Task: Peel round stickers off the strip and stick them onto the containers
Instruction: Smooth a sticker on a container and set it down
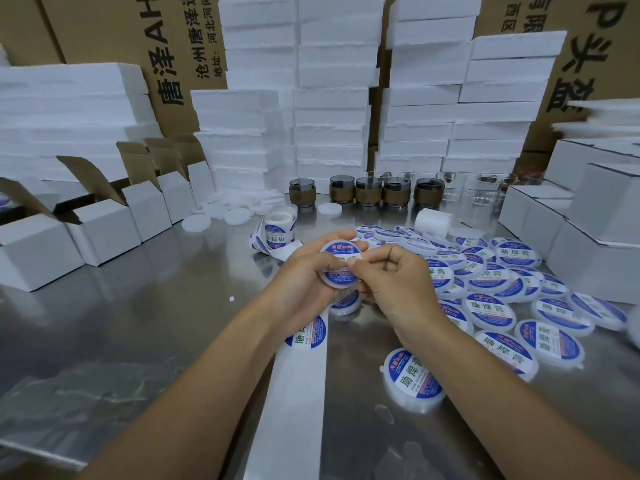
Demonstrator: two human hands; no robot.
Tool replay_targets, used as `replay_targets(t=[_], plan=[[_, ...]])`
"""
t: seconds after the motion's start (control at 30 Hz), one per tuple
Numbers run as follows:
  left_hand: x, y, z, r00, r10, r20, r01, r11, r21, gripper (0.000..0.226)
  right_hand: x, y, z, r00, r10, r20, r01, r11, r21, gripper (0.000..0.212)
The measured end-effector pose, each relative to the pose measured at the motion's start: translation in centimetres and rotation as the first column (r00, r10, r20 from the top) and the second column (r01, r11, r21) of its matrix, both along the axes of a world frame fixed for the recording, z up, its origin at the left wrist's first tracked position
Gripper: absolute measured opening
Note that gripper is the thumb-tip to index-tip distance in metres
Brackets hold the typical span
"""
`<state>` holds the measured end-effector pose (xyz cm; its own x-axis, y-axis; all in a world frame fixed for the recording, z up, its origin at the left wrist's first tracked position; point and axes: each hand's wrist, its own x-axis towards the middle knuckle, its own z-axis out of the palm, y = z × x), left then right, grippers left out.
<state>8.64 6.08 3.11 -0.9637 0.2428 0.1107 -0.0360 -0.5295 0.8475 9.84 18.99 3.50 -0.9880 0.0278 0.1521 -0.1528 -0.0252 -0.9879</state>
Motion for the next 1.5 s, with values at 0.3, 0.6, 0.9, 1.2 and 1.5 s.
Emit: replay_targets(t=[0.3, 0.6, 0.9, 1.2, 1.5], plan=[[0.4, 0.3, 0.0, 0.999, -0.012, -0.046, 0.011, 1.000, -0.024, 0.025, -0.1, 0.3, -1.0, 0.878, -0.066, -0.475, 0.319, 0.819, 0.476, 0.021], [0.3, 0.0, 0.0, 0.996, 0.007, -0.083, -0.007, 1.000, -0.008, 0.020, -0.2, 0.6, 0.1, 0.981, -0.021, -0.194, 0.068, 0.968, 0.240, 0.022], [0.2, 0.2, -0.3, 0.993, 0.010, -0.117, -0.028, 0.989, -0.148, 0.024, -0.3, 0.6, 0.3, 0.979, -0.075, -0.191, 0.108, 0.980, 0.169, 0.019], [0.1, 0.0, -0.5, 0.983, 0.120, -0.137, -0.143, 0.974, -0.178, 0.016, -0.4, 0.6, 0.0, 0.973, -0.007, -0.230, 0.053, 0.980, 0.191, 0.015], [0.3, 0.4, -0.7, 0.976, 0.096, -0.194, -0.140, 0.964, -0.227, 0.024, -0.3, 0.6, 0.3, 0.976, -0.103, -0.190, 0.119, 0.990, 0.077, 0.008]])
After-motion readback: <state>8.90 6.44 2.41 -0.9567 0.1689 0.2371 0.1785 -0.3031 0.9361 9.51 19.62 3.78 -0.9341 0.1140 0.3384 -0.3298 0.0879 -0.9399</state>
